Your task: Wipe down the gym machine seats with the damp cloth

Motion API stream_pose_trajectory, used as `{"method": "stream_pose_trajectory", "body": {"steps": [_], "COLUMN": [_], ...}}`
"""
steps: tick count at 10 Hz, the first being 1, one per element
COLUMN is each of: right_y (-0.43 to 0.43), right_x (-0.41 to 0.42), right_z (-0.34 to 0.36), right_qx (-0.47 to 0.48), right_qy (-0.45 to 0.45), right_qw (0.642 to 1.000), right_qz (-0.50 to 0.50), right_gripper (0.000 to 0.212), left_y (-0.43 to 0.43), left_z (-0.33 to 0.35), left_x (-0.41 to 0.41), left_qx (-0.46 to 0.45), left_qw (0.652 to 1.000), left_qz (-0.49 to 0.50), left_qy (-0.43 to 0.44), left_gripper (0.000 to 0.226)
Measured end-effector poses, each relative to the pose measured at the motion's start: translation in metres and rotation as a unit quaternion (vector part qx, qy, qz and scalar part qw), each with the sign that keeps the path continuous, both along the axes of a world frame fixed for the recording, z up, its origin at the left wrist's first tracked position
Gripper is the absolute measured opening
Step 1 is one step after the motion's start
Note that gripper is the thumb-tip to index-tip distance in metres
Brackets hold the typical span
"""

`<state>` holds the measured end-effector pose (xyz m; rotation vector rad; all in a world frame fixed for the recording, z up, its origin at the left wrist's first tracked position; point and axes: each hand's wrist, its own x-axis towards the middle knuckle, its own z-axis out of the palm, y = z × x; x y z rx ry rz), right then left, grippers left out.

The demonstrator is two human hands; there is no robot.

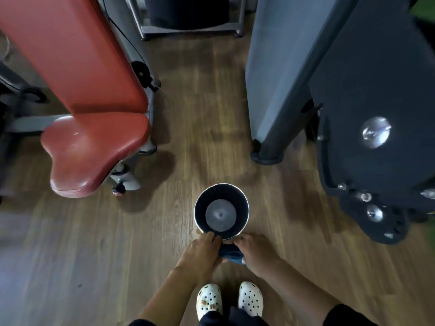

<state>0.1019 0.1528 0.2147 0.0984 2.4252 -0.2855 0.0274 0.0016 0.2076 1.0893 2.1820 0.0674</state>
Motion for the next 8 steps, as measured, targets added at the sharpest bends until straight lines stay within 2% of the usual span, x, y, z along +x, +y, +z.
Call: {"method": "stream_pose_trajectory", "body": {"steps": [3,4,6,7,8], "right_y": [0.029,0.035,0.041,0.043,0.040], "right_x": [-0.057,-0.076,-0.085,-0.076,-0.070], "right_z": [-0.145,-0.186,-0.246,-0.268,-0.274], "right_qx": [0.037,0.067,0.079,0.060,0.063], "right_qy": [0.044,0.064,0.075,0.122,0.252], "right_qw": [0.998,0.995,0.993,0.991,0.965], "right_qz": [0.005,0.026,0.038,0.009,-0.043], "right_gripper": [0.043,0.045,0.047,0.060,0.067], "left_y": [0.036,0.046,0.054,0.053,0.056], "left_z": [-0.147,-0.187,-0.251,-0.272,-0.269], "left_x": [-0.053,-0.070,-0.085,-0.082,-0.073], "left_qx": [0.000,-0.003,-0.014,0.021,0.076], "left_qw": [0.999,0.996,0.994,0.993,0.988], "left_qz": [0.026,0.017,-0.008,0.015,0.061], "left_qy": [0.047,0.086,0.106,0.117,0.118], "left_gripper": [0.040,0.040,0.045,0.052,0.074]}}
